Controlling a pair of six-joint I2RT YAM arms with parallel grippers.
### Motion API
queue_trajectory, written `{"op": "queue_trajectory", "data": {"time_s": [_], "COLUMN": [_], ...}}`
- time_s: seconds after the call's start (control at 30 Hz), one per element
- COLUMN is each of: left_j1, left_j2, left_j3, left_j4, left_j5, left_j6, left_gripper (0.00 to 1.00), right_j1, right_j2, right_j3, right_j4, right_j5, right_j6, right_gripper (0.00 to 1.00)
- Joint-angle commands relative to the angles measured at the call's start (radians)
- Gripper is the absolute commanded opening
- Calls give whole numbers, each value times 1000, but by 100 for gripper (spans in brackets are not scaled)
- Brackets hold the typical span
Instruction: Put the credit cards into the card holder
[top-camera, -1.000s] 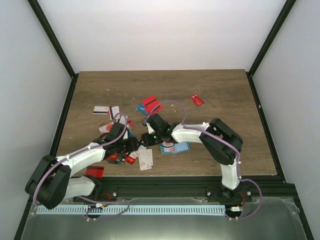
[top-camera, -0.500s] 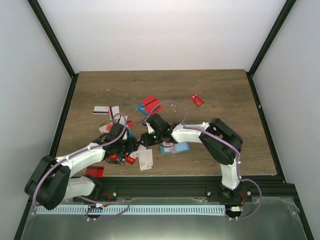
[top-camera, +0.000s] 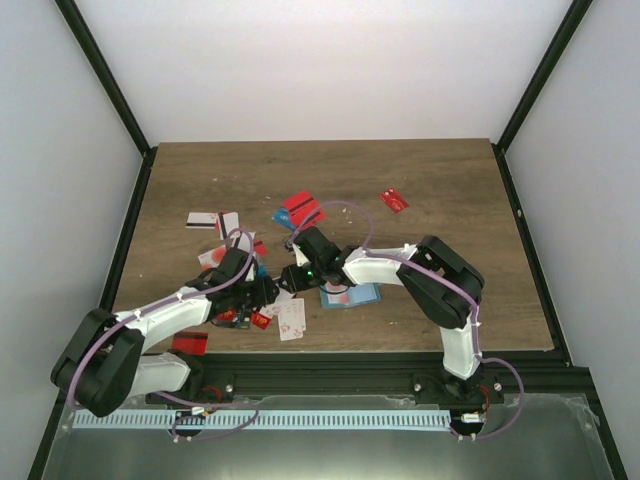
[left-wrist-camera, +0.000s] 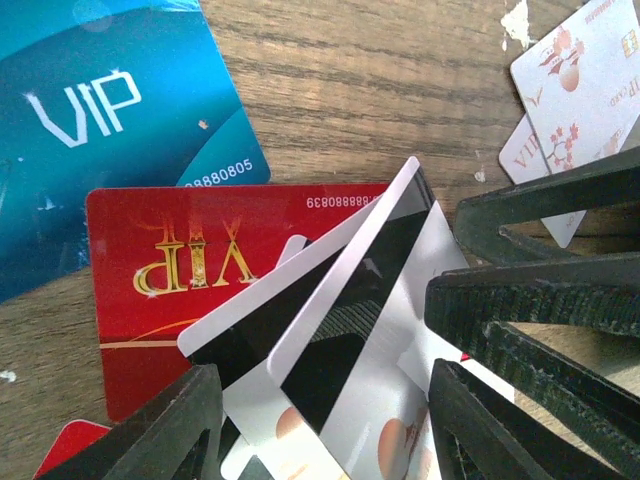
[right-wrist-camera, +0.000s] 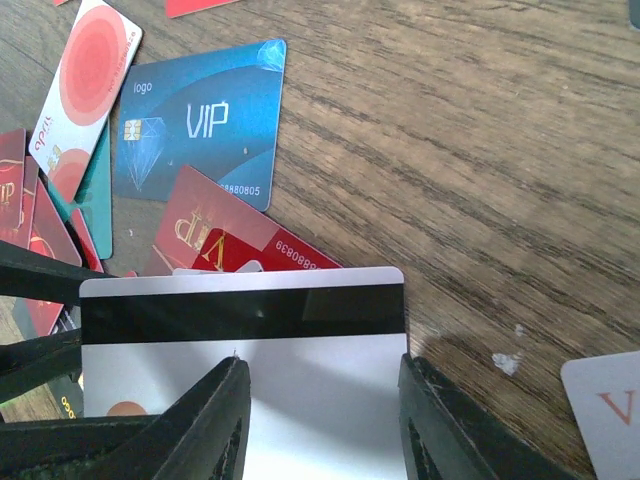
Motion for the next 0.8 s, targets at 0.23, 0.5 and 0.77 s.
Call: {"op": "queue_trajectory", "data": {"time_s": [0.23, 0.5, 0.77], "left_j1": [-5, -4, -4], "left_j2": [21, 3, -17], "left_j3": [-21, -31, -38], "left_j4": [145, 142, 163], "left_j5": [73, 45, 22], "left_j6": [-28, -34, -42], "left_gripper": [49, 49, 24], "right_j1": [5, 4, 3], "right_j2": [53, 60, 54], "right_j3": [-15, -21, -23], "right_j4": [-66, -66, -67], "right_j5": [-9, -9, -10], "right_j6": [-11, -13, -13], "right_gripper": [43, 43, 43]}}
